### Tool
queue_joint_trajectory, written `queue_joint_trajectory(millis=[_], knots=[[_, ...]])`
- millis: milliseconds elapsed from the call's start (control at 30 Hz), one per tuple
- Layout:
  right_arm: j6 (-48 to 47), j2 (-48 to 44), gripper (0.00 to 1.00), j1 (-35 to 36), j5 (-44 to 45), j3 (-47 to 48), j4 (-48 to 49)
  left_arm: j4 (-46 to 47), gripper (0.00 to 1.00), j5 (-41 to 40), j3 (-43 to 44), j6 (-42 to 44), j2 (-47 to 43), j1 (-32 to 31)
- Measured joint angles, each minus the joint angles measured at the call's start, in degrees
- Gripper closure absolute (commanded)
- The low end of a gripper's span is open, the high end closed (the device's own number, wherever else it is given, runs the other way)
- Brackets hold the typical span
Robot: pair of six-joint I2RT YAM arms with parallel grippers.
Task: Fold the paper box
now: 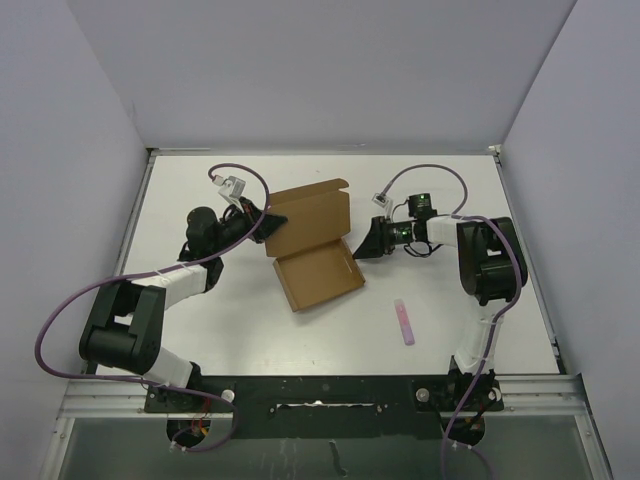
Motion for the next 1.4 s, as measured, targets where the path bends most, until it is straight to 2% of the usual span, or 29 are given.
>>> queue_joint_trajectory(millis=[300,533,867,1267,1400], knots=[[2.3,0.1,0.46,1.5,-1.9,0.0,2.3,0.0,1.0,0.0,0.0,0.0,0.0,0.0],[1.6,0.1,0.48,2.6,-1.0,0.0,1.5,0.0,1.0,0.0,0.0,0.0,0.0,0.0],[-0.7,0.0,0.63,4.5,6.3,0.0,-0.3,-0.1,1.0,0.1,0.0,0.0,0.0,-0.3],[-3.6,-4.5,0.99,9.0,21.9,0.0,-3.1,-0.1,1.0,0.0,0.0,0.1,0.0,-0.7],[-4.2,-5.9,1.0,10.4,27.5,0.1,-4.4,-0.1,1.0,-0.1,0.0,0.1,0.0,-0.9]])
